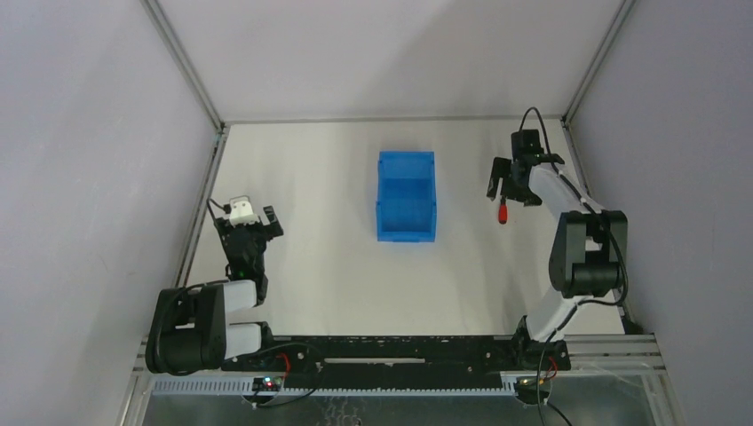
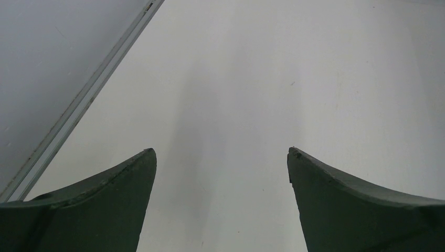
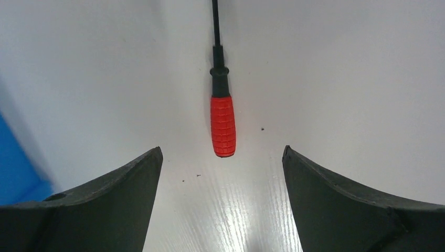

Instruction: Put the screwdriver in the bin

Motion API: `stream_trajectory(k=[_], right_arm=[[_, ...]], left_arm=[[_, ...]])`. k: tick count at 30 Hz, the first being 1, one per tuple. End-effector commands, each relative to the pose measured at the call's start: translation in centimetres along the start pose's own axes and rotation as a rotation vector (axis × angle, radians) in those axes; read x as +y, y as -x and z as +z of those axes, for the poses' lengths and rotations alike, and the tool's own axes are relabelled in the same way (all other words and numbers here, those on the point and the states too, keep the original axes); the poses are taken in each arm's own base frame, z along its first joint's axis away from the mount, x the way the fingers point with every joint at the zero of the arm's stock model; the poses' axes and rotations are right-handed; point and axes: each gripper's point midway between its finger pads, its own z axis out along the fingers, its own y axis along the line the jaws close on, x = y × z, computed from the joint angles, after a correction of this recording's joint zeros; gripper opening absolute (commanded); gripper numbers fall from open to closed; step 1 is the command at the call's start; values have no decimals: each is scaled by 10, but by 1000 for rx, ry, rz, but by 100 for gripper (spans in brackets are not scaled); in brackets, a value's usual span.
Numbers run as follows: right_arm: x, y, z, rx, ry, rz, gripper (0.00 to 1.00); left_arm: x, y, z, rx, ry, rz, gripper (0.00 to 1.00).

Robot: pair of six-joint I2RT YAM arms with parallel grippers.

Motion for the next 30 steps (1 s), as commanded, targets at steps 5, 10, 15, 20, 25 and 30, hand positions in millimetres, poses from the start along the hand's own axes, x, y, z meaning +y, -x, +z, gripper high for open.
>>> stream_trajectory(k=[5, 10, 15, 20, 25, 30], right_arm=[[-1, -17, 42, 119, -14, -31, 88], [-7, -28, 67, 169, -17, -12, 75], [-9, -33, 73, 187, -13, -2, 39], [-10, -12, 52, 113, -8, -10, 11], [-8, 9, 8, 25, 24, 0, 7], [-6, 16, -37, 1, 55, 10, 6]], left_arm=[[-4, 40, 9, -123, -11, -21, 100], [-4, 40, 9, -122, -12, -20, 100], [-3, 39, 9, -121, -11, -20, 100], [-4, 39, 9, -121, -12, -20, 100], [-4, 39, 9, -121, -12, -20, 100], [-3, 40, 9, -122, -10, -21, 100]])
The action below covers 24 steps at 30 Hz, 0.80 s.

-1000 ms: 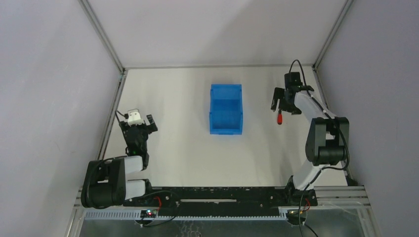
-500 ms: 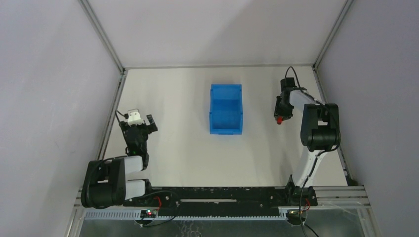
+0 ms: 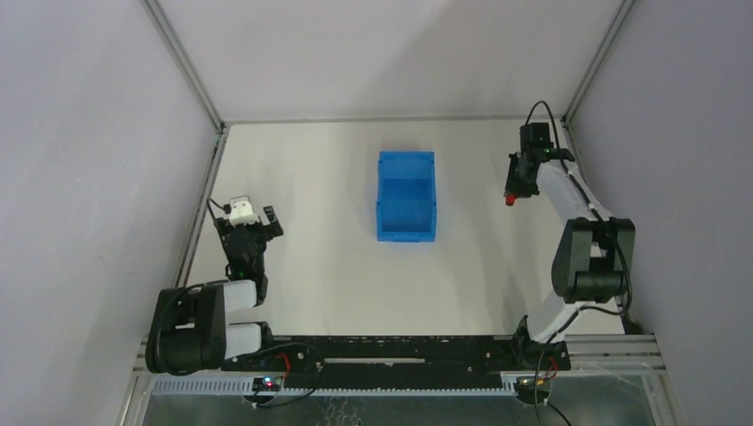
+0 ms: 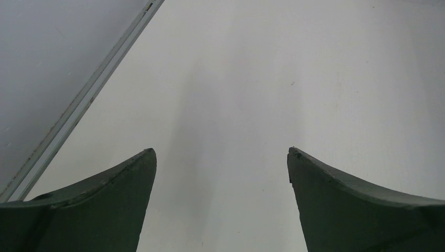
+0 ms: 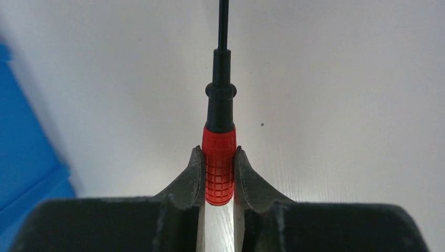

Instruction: Put the screwdriver in the bin

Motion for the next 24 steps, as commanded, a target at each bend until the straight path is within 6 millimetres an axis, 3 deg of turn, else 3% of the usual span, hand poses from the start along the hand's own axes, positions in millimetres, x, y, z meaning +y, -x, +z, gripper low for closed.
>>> stream_trajectory(k=[1, 5, 11, 14, 19, 24], right_arm=[[4, 19, -56, -80, 44, 9, 5], [30, 24, -96, -130, 173, 30, 6], [124, 24, -164, -182, 524, -57, 8], [165, 19, -183, -186, 618, -136, 8], [220, 11, -183, -186, 633, -279, 8], [255, 2, -150, -214, 541, -386, 10]], left_arm=[[-4, 39, 9, -121, -11, -20, 100], [-4, 39, 9, -121, -12, -20, 100], [-3, 40, 9, -122, -9, -20, 100], [-4, 40, 9, -122, -11, -20, 100], [-3, 39, 9, -121, -10, -21, 100], [-4, 40, 9, -122, -12, -20, 100]])
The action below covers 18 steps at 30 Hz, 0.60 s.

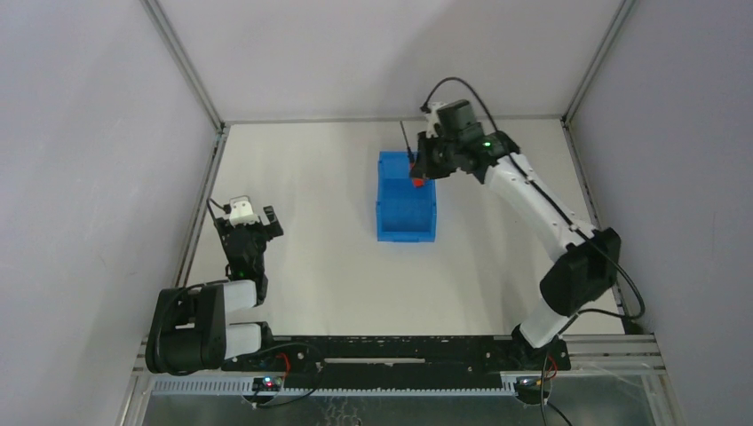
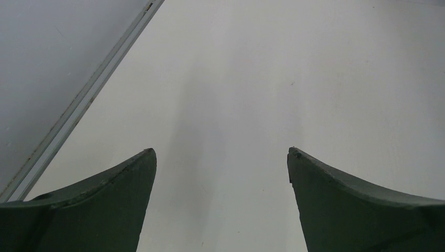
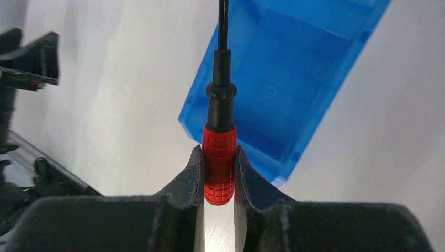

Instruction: Put the screwdriver in the bin

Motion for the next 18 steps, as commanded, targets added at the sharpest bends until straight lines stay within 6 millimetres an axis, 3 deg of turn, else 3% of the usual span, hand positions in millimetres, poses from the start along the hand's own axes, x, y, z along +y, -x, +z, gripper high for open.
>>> stream_trajectory(k=[1, 5, 9, 15, 18], right_arm=[[-4, -5, 40, 0, -111, -90, 10], [-26, -35, 80, 63, -231, -105, 10], [-34, -64, 112, 130, -244, -123, 13], [-52, -96, 144, 196, -312, -153, 20], [-53, -103, 151, 208, -328, -158, 36]], left_arm=[[-4, 39, 9, -121, -11, -19, 100], [-3, 39, 9, -121, -10, -20, 100], [-4, 40, 9, -122, -11, -19, 100], [-4, 40, 9, -121, -11, -20, 100], [-4, 39, 9, -121, -11, -20, 100]])
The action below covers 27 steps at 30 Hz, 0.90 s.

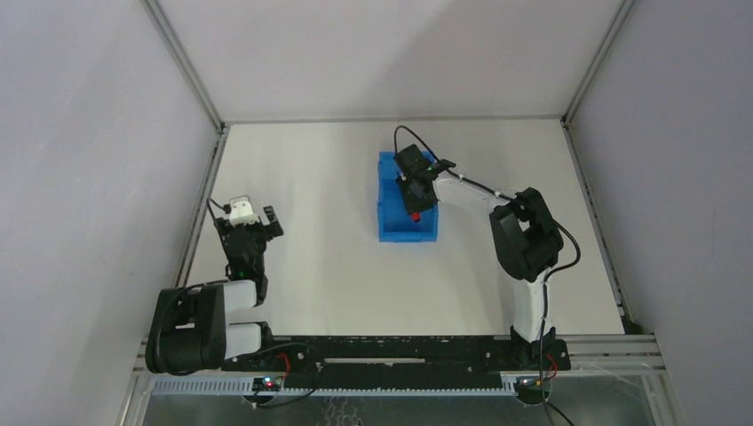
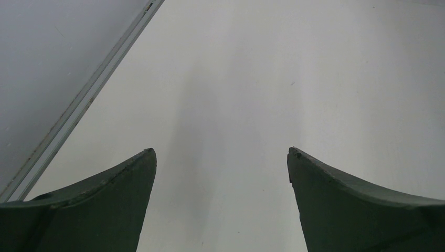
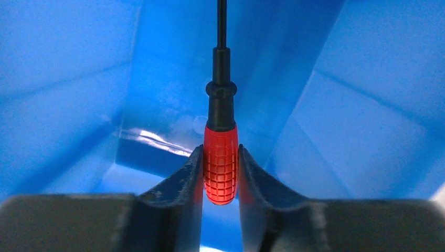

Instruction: Put the screwdriver in the bin

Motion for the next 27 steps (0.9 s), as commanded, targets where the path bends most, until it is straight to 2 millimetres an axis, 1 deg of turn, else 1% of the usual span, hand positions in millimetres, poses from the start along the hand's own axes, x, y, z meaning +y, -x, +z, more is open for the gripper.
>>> stream_trajectory(k=[1, 3, 7, 10, 13, 15, 17, 19, 21, 23, 24, 26, 27], right_arm=[[6, 16, 3, -73, -32, -27, 41], [9, 20, -2, -91, -25, -29, 52], [16, 37, -24, -147, -7, -22, 56], [19, 51, -48, -193, -6, 7, 58], [14, 66, -79, -257, -22, 67, 61], [8, 75, -98, -301, -46, 103, 64], [-4, 79, -114, -338, -82, 134, 71], [-22, 78, -127, -342, -131, 173, 77], [-45, 74, -136, -339, -182, 212, 83], [-70, 69, -144, -338, -232, 224, 91], [-83, 66, -146, -333, -260, 234, 92], [-108, 60, -152, -332, -306, 236, 99], [-121, 56, -152, -327, -327, 238, 99]], left_arm=[[-4, 39, 9, -121, -11, -20, 100], [-4, 39, 9, -121, -12, -19, 100], [-4, 40, 9, -122, -11, -20, 100], [-3, 40, 9, -122, -10, -20, 100], [-4, 39, 9, -120, -12, -19, 100], [-4, 39, 9, -121, -11, -19, 100], [-4, 39, 9, -120, -12, -19, 100], [-4, 40, 9, -122, -11, -19, 100], [-4, 40, 9, -122, -11, -20, 100], [-4, 40, 9, -122, -10, -21, 100], [-4, 40, 9, -121, -10, -21, 100], [-4, 39, 9, -120, -11, -20, 100], [-4, 39, 9, -121, -11, -20, 100]])
